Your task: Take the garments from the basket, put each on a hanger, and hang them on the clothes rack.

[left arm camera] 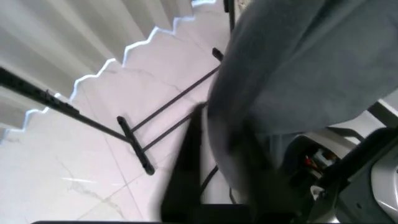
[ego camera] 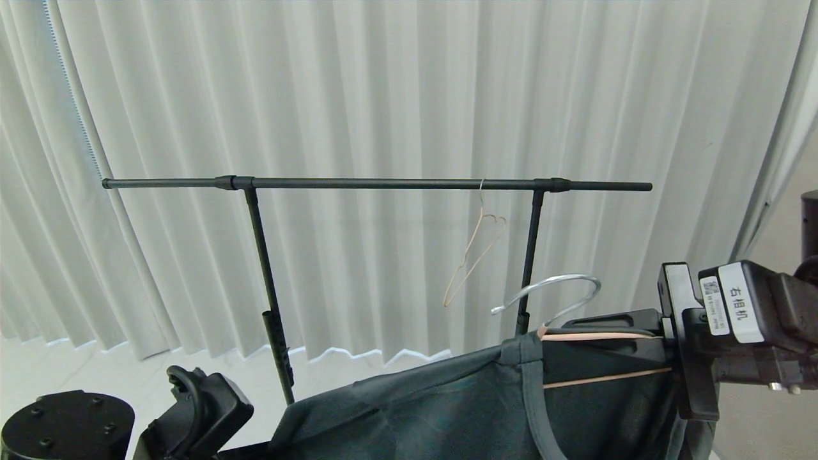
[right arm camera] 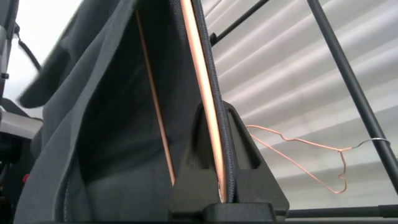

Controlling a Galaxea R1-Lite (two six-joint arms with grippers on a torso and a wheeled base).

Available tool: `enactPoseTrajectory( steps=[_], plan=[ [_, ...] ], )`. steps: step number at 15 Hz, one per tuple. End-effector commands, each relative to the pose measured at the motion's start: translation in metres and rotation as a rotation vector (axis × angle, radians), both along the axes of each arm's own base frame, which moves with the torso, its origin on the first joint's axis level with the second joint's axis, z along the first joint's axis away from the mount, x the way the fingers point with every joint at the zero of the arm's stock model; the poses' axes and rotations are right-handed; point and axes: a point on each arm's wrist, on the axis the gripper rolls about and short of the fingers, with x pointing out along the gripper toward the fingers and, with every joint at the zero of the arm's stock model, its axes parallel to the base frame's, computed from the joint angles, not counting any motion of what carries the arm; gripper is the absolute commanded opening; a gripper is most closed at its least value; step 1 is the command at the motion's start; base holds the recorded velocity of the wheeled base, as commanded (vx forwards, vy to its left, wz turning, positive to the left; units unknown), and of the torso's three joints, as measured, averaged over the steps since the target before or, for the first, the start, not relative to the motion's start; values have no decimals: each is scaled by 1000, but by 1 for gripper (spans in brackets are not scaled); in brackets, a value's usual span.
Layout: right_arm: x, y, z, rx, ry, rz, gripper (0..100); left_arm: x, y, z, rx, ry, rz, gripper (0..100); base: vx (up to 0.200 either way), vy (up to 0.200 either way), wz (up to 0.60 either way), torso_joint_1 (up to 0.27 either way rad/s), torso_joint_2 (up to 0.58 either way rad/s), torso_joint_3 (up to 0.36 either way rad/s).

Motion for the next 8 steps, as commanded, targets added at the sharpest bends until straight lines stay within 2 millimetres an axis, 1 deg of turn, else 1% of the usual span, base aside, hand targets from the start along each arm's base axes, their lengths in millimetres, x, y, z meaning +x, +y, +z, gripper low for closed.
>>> enactPoseTrajectory(
  steps=[1,5,6,8],
  plan=[
    [-1,-4,-1,1,9,-14,0,6,9,4,-14,-24,81,0,0,0,0,0,0,0],
    [1,-8,-3,3,34,-42,0,26,38,18,-44,-95,323,0,0,0,0,0,0,0],
    [1,-7,-3,2,35,-42,0,29,42,20,-46,-100,354,0,0,0,0,0,0,0],
    [1,-7,-3,3,38,-43,0,30,43,23,-51,-113,360,0,0,0,0,0,0,0]
  ],
)
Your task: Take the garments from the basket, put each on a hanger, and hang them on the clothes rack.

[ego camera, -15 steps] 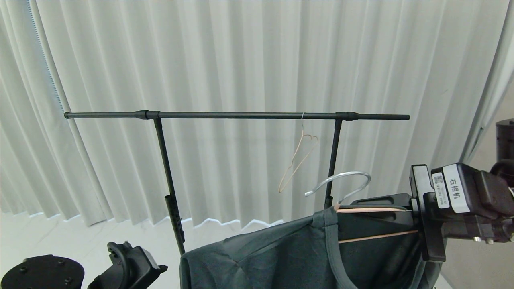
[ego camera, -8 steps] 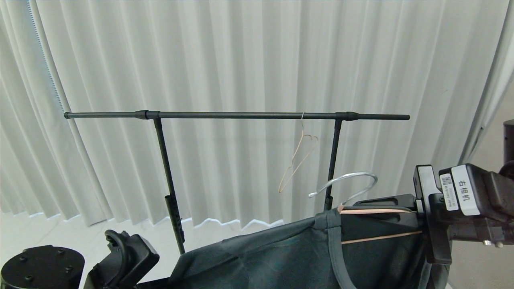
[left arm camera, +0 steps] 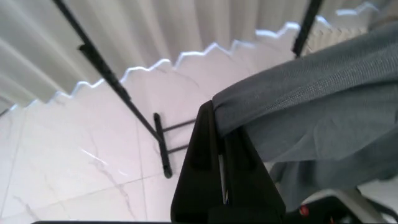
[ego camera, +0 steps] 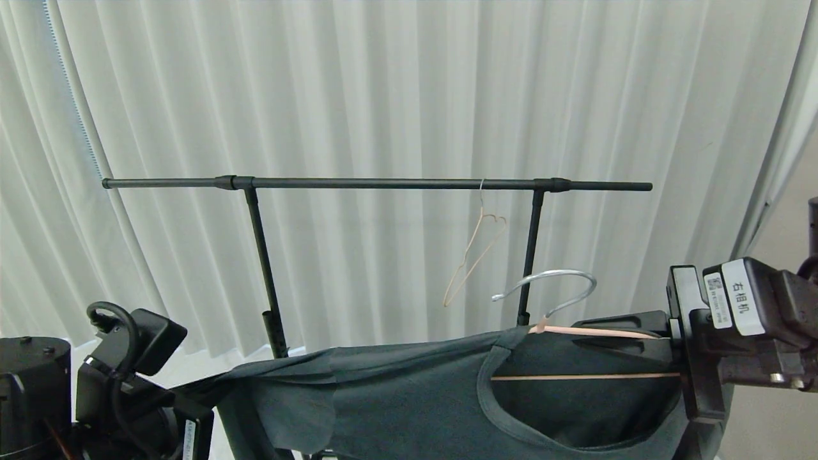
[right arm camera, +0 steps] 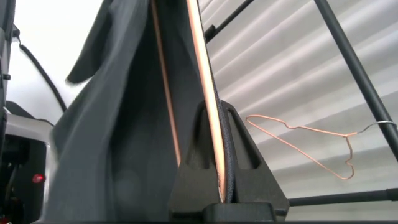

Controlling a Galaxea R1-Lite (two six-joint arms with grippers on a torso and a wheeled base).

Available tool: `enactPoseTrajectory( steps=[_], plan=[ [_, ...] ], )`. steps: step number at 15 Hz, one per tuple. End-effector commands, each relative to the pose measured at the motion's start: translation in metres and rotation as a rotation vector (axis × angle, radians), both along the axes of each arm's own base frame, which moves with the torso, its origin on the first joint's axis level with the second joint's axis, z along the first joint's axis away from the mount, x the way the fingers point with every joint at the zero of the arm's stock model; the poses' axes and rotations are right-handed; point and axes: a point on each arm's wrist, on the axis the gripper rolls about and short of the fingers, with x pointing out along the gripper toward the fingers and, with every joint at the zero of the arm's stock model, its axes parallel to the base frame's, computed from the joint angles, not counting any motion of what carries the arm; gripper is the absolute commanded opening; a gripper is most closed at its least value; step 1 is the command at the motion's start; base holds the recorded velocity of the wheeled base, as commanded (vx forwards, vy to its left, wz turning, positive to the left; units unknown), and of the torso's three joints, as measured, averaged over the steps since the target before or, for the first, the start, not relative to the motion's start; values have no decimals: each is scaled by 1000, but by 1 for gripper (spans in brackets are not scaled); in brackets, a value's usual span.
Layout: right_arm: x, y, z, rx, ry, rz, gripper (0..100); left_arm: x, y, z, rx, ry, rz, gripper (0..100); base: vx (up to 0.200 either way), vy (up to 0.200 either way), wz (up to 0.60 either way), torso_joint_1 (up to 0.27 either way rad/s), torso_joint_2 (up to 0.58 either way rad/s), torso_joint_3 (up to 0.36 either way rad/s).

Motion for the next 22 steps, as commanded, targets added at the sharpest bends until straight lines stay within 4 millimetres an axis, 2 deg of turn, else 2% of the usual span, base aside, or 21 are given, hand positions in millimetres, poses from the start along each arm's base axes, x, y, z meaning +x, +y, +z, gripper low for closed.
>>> enactPoseTrajectory(
  steps=[1,6,7,12,17,21,22],
  plan=[
    [0,0,0,2,10,-4,0,2,2,3,-2,-12,16,0,0,0,0,0,0,0],
    [0,0,4,34,60,-54,0,-1,-8,10,-5,-53,-58,0,0,0,0,0,0,0],
    [-1,-1,5,42,65,-59,0,-1,-8,10,-4,-50,-56,100,0,0,0,0,0,0],
    [5,-14,8,79,135,-201,0,-1,-8,15,-19,-71,-51,100,0,0,0,0,0,0],
    [23,-46,6,118,200,-427,0,19,-14,45,-83,-158,-32,100,0,0,0,0,0,0],
    [28,-59,2,124,262,-631,0,29,-17,57,-85,-197,-35,100,0,0,0,0,0,0],
    [28,-62,-1,104,273,-713,0,40,-20,66,-75,-225,-9,100,0,0,0,0,0,0]
  ],
)
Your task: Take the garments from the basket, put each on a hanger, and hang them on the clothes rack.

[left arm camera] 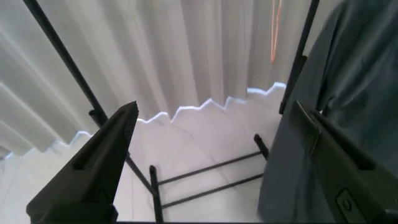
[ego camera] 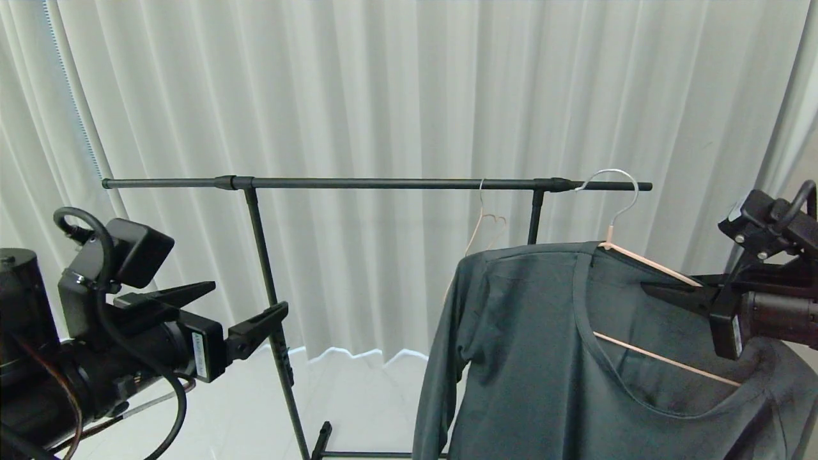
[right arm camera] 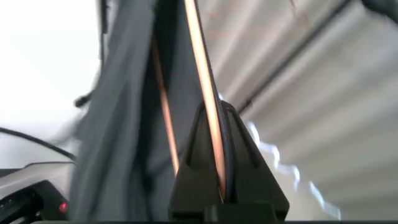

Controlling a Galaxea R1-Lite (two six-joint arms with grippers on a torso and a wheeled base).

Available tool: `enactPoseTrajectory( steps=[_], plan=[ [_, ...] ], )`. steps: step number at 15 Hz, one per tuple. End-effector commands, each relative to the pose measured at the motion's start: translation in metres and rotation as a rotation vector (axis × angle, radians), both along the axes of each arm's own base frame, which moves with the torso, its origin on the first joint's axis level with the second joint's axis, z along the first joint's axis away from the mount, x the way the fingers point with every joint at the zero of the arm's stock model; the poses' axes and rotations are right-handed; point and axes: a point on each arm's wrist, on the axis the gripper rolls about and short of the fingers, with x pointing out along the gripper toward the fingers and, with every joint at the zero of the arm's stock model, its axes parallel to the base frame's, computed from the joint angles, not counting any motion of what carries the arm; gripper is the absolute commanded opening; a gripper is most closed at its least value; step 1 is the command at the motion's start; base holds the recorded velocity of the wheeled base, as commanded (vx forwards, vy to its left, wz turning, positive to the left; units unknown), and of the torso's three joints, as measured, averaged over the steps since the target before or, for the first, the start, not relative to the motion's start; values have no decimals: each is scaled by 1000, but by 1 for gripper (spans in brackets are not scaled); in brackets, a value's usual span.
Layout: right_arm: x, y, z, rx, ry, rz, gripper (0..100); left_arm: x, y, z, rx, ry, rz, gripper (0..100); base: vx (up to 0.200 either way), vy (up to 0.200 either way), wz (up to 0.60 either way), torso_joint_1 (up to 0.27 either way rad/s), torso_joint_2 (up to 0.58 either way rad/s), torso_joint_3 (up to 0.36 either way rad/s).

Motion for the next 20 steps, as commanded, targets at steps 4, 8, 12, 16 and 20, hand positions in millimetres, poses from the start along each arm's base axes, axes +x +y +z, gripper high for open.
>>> enactPoseTrajectory(
  steps=[4,8,12,16,20],
  plan=[
    [1,-5,-6,-53,54,-160,0,38,-18,17,45,-39,102,100,0,0,0,0,0,0],
    [1,-6,-9,-58,85,-186,0,41,-32,17,47,-35,53,100,0,150,0,1,2,3],
    [5,-5,-13,-64,106,-221,0,41,-32,16,48,-31,53,100,0,200,0,1,6,-2],
    [8,0,-17,-47,143,-227,0,42,-33,12,64,-20,60,100,-100,100,0,1,1,0],
    [4,33,-16,86,243,-164,0,50,-33,6,104,-28,150,100,0,0,0,0,0,0]
  ],
)
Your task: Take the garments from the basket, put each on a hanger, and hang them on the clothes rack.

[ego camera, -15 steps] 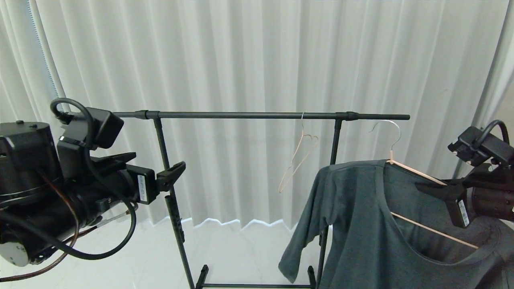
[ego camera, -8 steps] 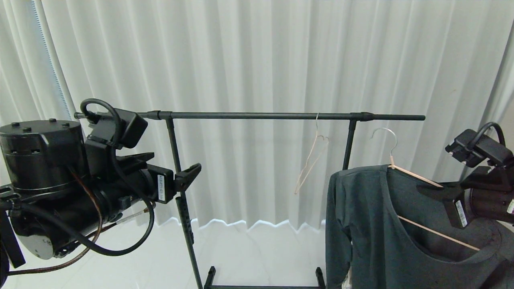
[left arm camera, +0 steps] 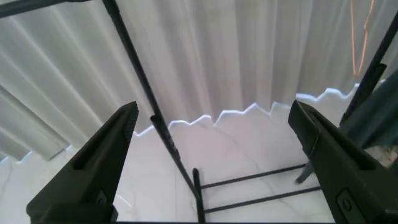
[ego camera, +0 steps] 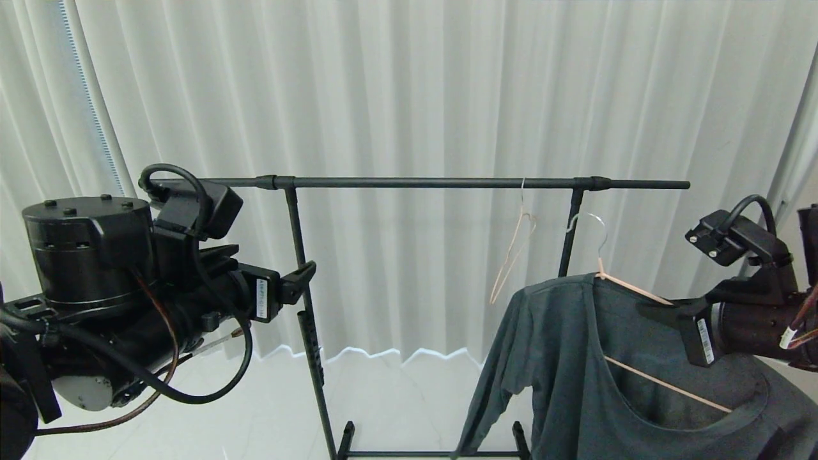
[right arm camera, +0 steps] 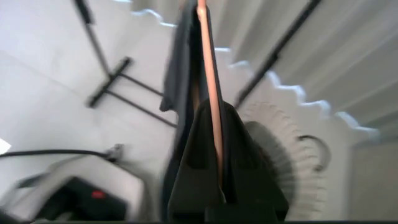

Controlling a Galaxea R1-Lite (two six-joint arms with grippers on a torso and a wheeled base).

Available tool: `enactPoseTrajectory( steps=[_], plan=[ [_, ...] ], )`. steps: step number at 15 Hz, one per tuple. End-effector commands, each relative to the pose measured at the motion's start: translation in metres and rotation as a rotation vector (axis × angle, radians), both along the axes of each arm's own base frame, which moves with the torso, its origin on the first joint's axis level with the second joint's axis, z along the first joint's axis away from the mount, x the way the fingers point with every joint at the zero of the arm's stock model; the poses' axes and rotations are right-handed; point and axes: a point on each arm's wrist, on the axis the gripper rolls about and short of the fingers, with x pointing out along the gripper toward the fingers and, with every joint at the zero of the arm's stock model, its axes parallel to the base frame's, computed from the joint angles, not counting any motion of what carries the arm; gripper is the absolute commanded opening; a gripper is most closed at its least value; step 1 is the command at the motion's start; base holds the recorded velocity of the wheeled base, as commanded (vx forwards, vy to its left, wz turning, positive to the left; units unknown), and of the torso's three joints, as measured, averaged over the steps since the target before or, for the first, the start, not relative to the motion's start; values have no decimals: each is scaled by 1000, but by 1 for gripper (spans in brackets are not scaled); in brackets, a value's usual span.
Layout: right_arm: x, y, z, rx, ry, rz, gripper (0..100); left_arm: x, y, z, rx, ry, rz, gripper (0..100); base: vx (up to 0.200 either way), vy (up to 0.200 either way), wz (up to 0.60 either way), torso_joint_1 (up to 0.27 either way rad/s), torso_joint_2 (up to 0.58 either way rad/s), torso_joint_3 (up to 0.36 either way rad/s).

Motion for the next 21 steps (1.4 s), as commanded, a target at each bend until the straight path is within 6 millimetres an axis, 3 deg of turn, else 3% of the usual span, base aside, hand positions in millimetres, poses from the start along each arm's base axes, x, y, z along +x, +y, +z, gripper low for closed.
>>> enactPoseTrajectory(
  steps=[1,6,13,16,21],
  plan=[
    [2,16,0,24,21,49,0,4,-1,-5,8,10,14,100,0,0,0,0,0,0],
    [25,43,13,99,4,69,0,12,-8,-8,24,-31,64,100,0,0,0,0,0,0],
    [49,67,22,154,-28,73,0,-1,-29,-10,20,-26,-33,100,0,0,0,0,0,0],
    [62,74,19,149,-63,30,0,-5,-36,-11,18,-25,-66,100,200,0,0,-2,-1,7],
    [64,75,19,149,-63,30,0,-7,-38,-11,20,-26,-79,100,200,0,0,6,2,2]
  ],
)
